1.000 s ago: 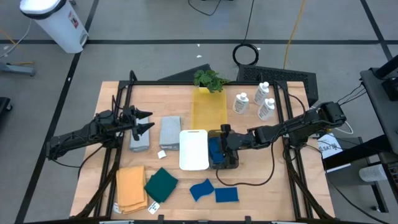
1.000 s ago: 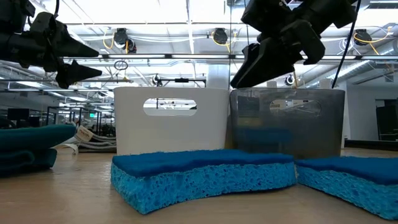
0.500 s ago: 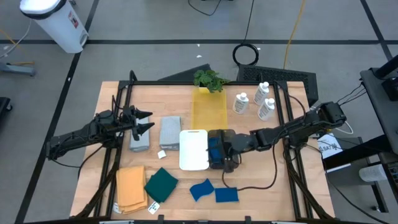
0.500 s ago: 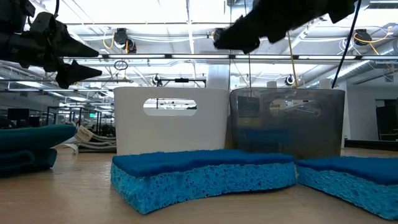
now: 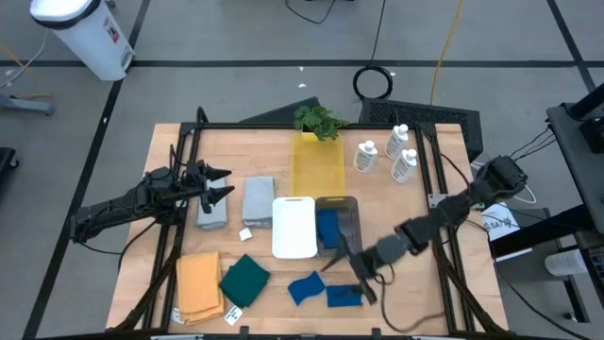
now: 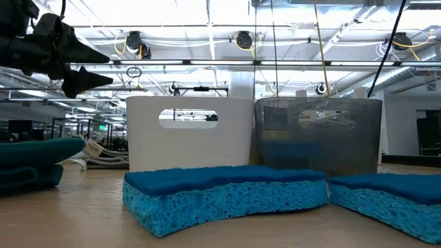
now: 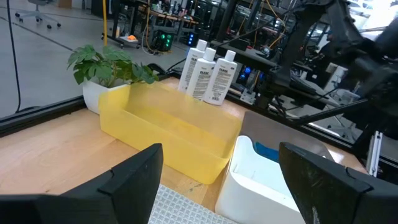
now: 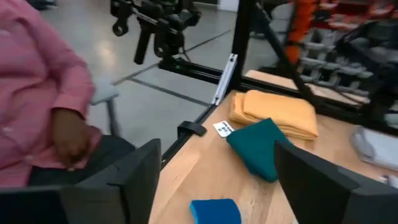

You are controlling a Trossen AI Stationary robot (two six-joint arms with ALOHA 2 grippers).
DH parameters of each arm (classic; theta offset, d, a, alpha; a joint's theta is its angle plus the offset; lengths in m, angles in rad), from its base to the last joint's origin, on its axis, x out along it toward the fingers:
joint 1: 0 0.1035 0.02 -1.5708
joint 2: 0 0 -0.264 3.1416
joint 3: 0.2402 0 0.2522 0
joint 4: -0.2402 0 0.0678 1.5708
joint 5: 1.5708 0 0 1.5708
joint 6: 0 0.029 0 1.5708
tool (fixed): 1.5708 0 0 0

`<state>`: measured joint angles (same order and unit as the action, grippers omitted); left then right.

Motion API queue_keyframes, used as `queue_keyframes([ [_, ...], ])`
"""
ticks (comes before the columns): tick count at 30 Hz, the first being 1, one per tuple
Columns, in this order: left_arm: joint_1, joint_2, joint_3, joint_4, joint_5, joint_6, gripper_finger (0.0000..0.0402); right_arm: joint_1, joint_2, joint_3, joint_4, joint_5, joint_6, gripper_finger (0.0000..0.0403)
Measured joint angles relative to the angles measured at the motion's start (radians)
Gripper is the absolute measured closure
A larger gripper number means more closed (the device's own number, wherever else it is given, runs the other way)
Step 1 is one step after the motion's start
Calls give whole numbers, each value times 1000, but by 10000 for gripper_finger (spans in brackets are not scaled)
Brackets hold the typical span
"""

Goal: Pick & Place Kitchen Items
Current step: Put the right sponge wipe into the black bin

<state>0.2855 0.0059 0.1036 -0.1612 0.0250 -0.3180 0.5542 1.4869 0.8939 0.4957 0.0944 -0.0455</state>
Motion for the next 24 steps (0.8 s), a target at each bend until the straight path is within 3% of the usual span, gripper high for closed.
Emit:
queue_keyframes([
  [3, 0, 0, 0, 0, 0, 0, 78, 91, 23, 56, -47, 191, 5, 111],
  [7, 0, 0, 0, 0, 0, 0, 78, 179, 115, 202, -207, 300, 14, 114],
  [12, 0, 0, 0, 0, 0, 0, 78, 206, 273, 349, -439, 324, 144, 124],
  [15, 0, 0, 0, 0, 0, 0, 78, 204, 337, 362, -523, 325, 266, 132],
  [24, 0, 0, 0, 0, 0, 0, 78, 206, 366, 348, -707, 314, 571, 159],
])
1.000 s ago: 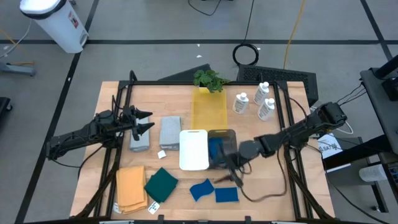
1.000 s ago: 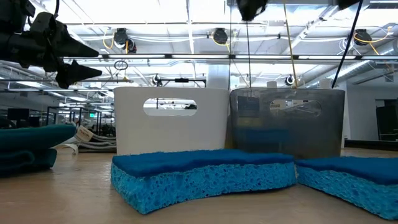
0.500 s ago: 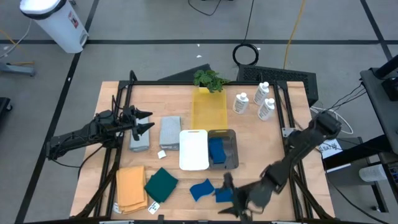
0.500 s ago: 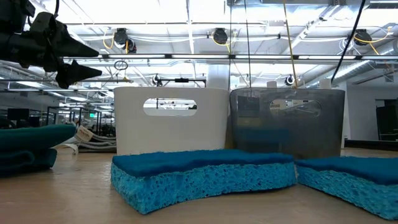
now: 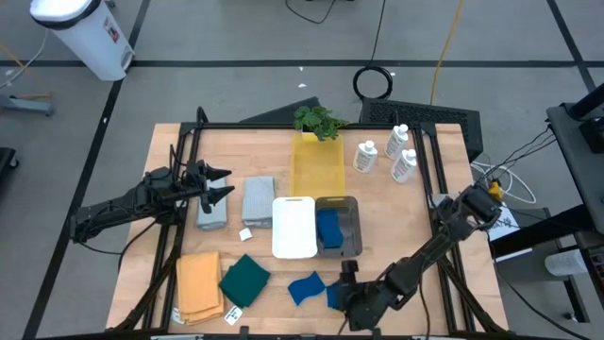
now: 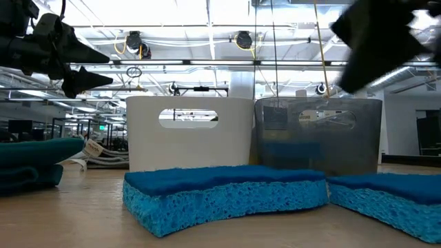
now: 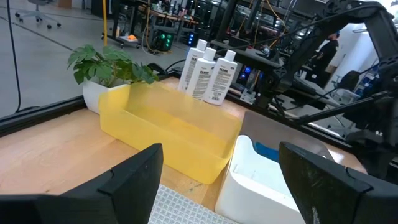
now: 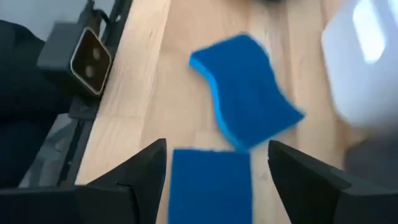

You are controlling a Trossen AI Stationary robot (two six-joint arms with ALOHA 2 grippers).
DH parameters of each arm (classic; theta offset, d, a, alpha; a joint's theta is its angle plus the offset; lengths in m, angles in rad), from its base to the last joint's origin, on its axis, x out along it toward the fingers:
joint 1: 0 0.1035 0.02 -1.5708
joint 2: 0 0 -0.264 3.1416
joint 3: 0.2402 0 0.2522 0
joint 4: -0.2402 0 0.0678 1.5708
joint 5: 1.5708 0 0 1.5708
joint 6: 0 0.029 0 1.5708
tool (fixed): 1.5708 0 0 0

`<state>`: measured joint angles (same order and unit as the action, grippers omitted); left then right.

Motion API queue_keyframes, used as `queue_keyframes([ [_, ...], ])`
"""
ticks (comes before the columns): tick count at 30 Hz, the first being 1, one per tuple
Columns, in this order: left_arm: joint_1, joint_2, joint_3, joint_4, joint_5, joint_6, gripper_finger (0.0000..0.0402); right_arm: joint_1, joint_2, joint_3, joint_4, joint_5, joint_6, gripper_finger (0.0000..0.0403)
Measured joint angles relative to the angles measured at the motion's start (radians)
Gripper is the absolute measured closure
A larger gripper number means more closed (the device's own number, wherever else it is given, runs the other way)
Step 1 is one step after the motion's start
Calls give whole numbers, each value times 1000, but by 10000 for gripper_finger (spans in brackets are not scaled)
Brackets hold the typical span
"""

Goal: Pick & Place Kitchen Items
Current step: Put the right sponge wipe into the black bin

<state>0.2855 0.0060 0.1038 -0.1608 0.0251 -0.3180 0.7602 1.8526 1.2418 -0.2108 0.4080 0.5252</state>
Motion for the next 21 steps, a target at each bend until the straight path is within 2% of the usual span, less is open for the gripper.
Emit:
queue_keyframes([
  [5, 0, 0, 0, 0, 0, 0, 78, 53, 0, -53, 6, -21, 169, 178],
  [10, 0, 0, 0, 0, 0, 0, 78, 69, 0, -98, 0, -24, 223, 202],
  [16, 0, 0, 0, 0, 0, 0, 78, 59, -3, -143, -18, -143, 310, 239],
  [21, 0, 0, 0, 0, 0, 0, 78, 59, -9, -142, -174, -206, 457, 278],
])
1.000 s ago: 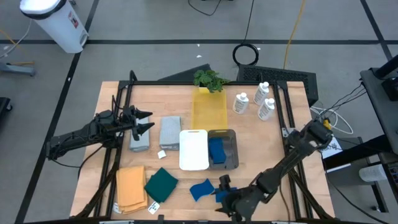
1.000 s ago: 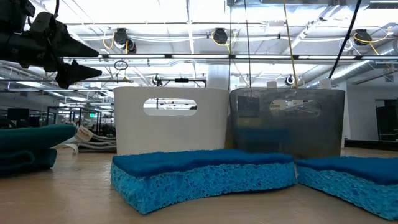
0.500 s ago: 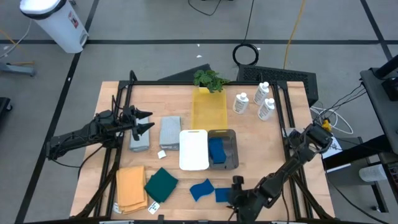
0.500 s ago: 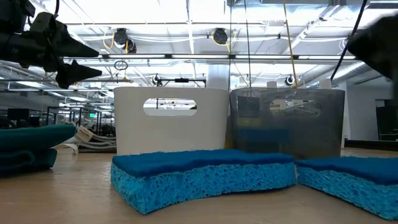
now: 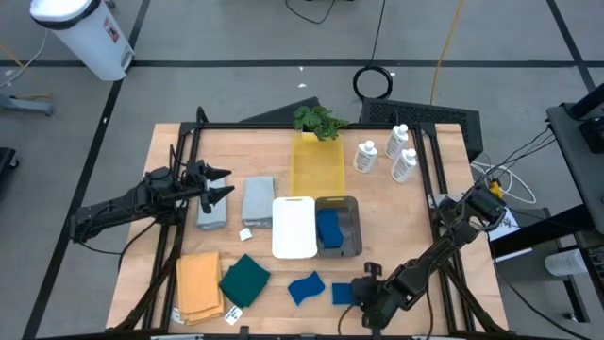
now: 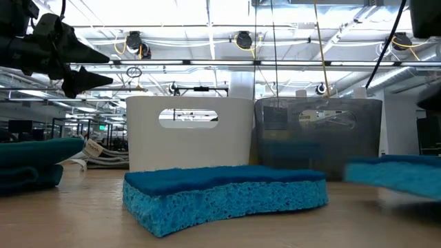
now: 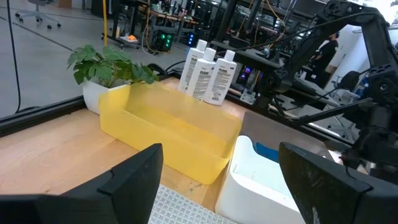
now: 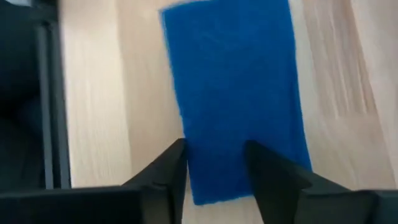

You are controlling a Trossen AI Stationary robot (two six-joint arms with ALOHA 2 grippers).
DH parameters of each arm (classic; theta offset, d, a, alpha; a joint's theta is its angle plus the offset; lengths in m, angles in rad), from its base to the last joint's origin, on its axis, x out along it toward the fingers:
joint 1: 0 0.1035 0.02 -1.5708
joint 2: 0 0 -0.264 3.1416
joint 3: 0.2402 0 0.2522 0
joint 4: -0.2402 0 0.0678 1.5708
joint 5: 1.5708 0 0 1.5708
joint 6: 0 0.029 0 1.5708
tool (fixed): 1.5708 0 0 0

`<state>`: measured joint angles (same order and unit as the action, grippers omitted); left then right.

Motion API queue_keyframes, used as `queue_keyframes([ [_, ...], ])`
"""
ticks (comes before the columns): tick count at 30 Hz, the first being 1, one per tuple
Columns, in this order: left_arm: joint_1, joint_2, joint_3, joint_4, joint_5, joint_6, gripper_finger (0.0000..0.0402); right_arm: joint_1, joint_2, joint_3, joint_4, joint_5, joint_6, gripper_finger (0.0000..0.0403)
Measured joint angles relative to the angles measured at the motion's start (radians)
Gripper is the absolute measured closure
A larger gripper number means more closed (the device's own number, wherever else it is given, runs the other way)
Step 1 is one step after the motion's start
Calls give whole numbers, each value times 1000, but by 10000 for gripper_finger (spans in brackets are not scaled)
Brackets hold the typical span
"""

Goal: Pick & Place Kitchen Items
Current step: Put the right sponge wipe into the black bin

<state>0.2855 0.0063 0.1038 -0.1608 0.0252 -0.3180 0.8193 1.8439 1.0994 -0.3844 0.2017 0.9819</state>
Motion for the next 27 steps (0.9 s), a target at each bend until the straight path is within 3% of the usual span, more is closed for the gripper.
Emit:
queue_keyframes([
  [7, 0, 0, 0, 0, 0, 0, 78, 22, -61, -6, -88, -41, 163, 327],
  [19, 0, 0, 0, 0, 0, 0, 78, 167, -150, -7, -182, 167, 331, 392],
  [22, 0, 0, 0, 0, 0, 0, 78, 174, -151, -7, -158, 221, 279, 401],
  [27, 0, 0, 0, 0, 0, 0, 78, 171, -151, -27, 11, 388, 47, 389],
])
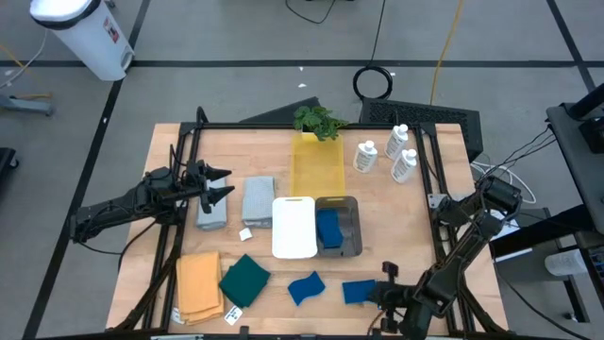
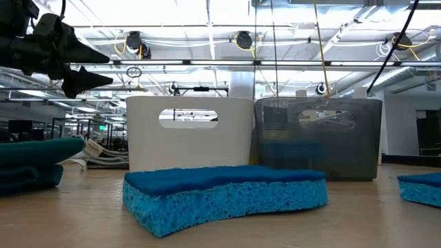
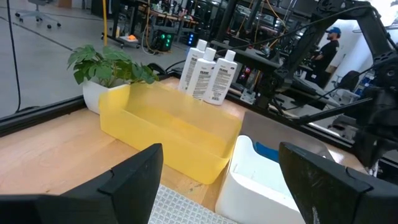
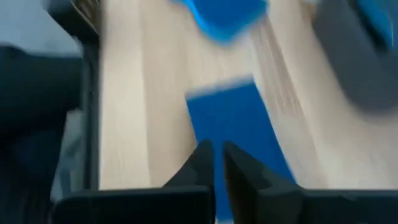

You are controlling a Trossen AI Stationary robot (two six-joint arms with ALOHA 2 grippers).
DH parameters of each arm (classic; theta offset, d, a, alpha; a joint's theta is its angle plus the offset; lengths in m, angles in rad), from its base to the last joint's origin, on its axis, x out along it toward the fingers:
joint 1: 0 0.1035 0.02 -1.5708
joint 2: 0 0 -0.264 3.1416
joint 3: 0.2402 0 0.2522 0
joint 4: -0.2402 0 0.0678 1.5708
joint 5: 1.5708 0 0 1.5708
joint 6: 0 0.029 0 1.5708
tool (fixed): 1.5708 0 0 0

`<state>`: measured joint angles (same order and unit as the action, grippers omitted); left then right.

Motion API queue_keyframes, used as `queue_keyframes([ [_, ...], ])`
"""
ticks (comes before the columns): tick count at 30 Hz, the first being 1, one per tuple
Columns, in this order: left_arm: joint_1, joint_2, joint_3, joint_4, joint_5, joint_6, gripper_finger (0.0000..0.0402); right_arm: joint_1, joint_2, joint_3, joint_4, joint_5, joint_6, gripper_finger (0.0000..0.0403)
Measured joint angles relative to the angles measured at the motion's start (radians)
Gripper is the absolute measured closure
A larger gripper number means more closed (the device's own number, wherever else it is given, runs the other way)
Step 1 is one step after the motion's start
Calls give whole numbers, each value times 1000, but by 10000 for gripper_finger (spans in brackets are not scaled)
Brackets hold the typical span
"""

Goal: Pick & Place Kitchen Items
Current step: Put the right sponge wipe into the black bin

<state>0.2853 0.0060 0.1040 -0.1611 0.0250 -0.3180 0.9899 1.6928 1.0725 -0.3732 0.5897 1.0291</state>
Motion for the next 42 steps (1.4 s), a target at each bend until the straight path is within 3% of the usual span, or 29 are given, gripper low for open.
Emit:
queue_keyframes([
  [4, 0, 0, 0, 0, 0, 0, 78, -8, 0, -65, 288, 48, -168, 365],
  [9, 0, 0, 0, 0, 0, 0, 78, -16, 0, -201, 701, 10, -437, 316],
  [12, 0, 0, 0, 0, 0, 0, 78, -41, -1, -266, 865, -64, -461, 279],
  [14, 0, 0, 0, 0, 0, 0, 78, -74, 0, -265, 831, -174, -400, 267],
  [16, 0, 0, 0, 0, 0, 0, 78, -111, 0, -225, 676, -253, -295, 270],
  [18, 0, 0, 0, 0, 0, 0, 78, -144, 0, -160, 470, -303, -182, 289],
  [22, 0, 0, 0, 0, 0, 0, 78, -189, 0, -44, 142, -305, -51, 354],
  [25, 0, 0, 0, 0, 0, 0, 78, -204, -1, -17, 95, -329, -21, 395],
  [36, 0, 0, 0, 0, 0, 0, 78, -230, 80, -17, 24, -468, 119, 401],
  [42, 0, 0, 0, 0, 0, 0, 78, -258, 94, -13, -82, -579, -36, 402],
])
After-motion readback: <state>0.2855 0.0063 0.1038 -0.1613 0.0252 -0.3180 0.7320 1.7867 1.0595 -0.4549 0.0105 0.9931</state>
